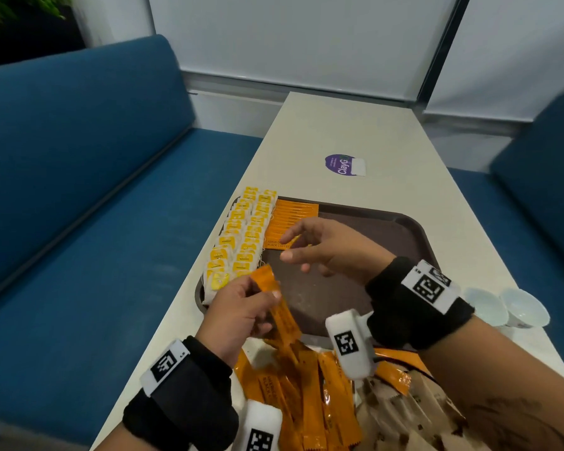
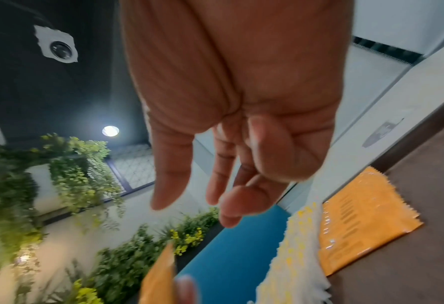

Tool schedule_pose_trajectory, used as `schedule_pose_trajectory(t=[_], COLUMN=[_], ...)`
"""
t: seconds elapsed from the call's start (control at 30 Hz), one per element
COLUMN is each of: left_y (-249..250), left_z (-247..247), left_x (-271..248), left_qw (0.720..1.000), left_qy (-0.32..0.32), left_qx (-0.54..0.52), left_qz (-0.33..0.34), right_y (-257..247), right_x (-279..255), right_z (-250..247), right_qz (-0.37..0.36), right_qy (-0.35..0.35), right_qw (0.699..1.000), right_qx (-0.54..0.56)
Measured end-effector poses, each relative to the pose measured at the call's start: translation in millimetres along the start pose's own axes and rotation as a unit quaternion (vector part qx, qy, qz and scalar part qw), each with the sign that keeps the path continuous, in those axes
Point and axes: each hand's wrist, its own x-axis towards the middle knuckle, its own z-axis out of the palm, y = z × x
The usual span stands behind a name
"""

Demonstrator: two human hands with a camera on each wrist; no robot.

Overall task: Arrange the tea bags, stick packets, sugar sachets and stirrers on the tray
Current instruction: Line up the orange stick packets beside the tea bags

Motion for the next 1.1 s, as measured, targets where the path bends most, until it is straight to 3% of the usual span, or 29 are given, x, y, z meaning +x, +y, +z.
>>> schedule_pose_trajectory(t=[0.17, 0.33, 0.5, 0.67, 0.77, 0.93, 1.1], left_y=[4.1, 5.4, 6.2, 0.2, -10.8, -19.3, -18.6], left_z=[4.4, -6.5, -15.3, -23.2, -28.4, -33.9, -38.0], left_x=[-7.5, -6.3, 1.9, 10.9, 12.4, 8.5, 12.6], left_qw=[0.993, 0.988, 0.992, 0.989, 0.974, 0.924, 0.913], left_qy=[-0.061, -0.062, 0.004, 0.04, 0.026, -0.014, -0.026], left_qx=[0.097, 0.142, 0.126, 0.137, 0.219, 0.377, 0.403], left_qz=[0.013, 0.005, 0.031, 0.036, 0.044, 0.065, 0.055], right_y=[-1.7, 3.8, 11.6, 34.2, 52.4, 55.1, 52.0], right_x=[-13.2, -8.7, -0.8, 25.5, 46.3, 70.3, 88.3], right_z=[14.7, 3.8, -13.6, -31.2, -34.4, -28.1, -20.4], right_qz=[-0.078, -0.064, 0.012, 0.105, 0.18, 0.266, 0.289], right_qy=[-0.082, -0.044, -0.031, 0.113, 0.15, 0.131, 0.103], right_qw=[0.994, 0.996, 0.995, 0.988, 0.972, 0.954, 0.952], right_qx=[-0.012, -0.039, -0.095, -0.029, 0.029, 0.046, -0.007])
